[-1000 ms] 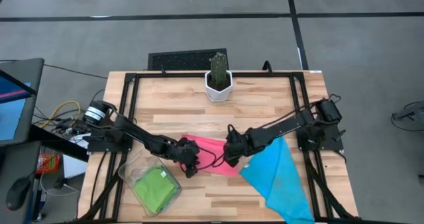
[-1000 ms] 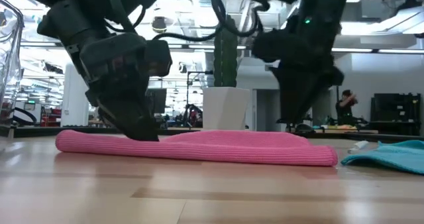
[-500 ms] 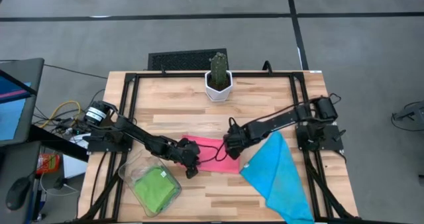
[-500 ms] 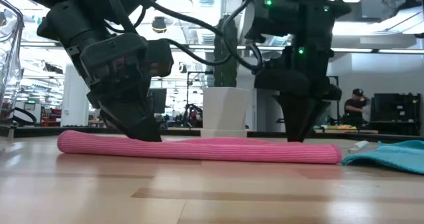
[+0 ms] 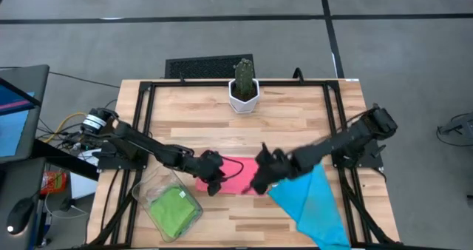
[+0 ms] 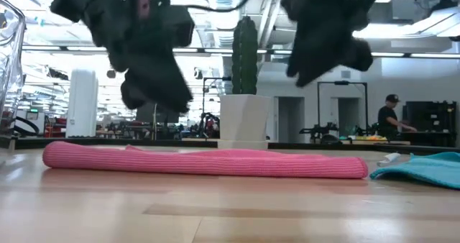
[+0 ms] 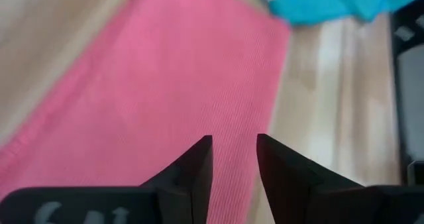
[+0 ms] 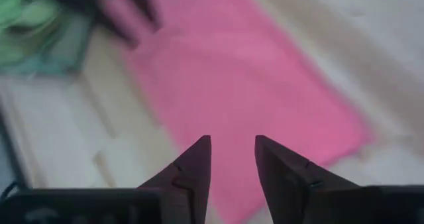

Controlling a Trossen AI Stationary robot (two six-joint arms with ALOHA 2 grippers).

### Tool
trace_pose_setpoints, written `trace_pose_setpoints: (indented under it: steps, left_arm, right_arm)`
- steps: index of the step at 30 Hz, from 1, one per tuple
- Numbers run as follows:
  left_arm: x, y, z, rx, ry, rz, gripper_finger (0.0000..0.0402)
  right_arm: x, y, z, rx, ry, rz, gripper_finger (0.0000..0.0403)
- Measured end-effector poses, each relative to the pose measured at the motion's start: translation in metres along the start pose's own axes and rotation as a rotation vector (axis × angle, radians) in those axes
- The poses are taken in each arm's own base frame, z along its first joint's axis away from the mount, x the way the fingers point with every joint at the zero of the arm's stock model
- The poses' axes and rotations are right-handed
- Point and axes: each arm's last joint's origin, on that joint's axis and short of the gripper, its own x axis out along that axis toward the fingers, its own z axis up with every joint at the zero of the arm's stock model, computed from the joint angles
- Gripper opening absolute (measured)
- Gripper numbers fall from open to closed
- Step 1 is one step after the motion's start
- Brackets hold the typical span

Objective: Fold microfiber towels
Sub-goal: Fold the pink microfiber cloth

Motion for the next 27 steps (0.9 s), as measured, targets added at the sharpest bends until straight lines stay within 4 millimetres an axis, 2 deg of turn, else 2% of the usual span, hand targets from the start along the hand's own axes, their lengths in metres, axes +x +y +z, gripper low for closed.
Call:
trace_pose_setpoints:
  steps: [2,5,9,14,19,27]
  left_arm:
    - [-0.008,-0.002,0.005,-0.003,-0.023,-0.016,0.0109]
    - [-0.016,-0.008,0.003,0.021,-0.017,-0.033,0.0109]
    - [-0.013,-0.012,-0.021,0.088,0.108,0.017,0.0109]
    - [-0.01,-0.01,-0.045,0.125,0.24,0.117,0.0109]
    - [-0.006,0.004,-0.053,0.142,0.281,0.265,0.0109]
    - [0.003,0.025,-0.038,0.123,0.318,0.28,0.0109]
  right_arm:
    - [0.006,0.013,-0.014,-0.03,-0.025,0.026,0.0137]
    - [0.027,0.023,-0.036,-0.056,0.004,0.015,0.0125]
    - [0.051,0.03,-0.057,-0.047,0.033,0.004,0.0116]
    - [0.061,0.028,-0.07,-0.005,0.066,-0.048,0.0113]
    - [0.065,0.016,-0.065,0.005,0.095,-0.129,0.0113]
    - [0.065,0.005,-0.044,-0.002,0.087,-0.158,0.0113]
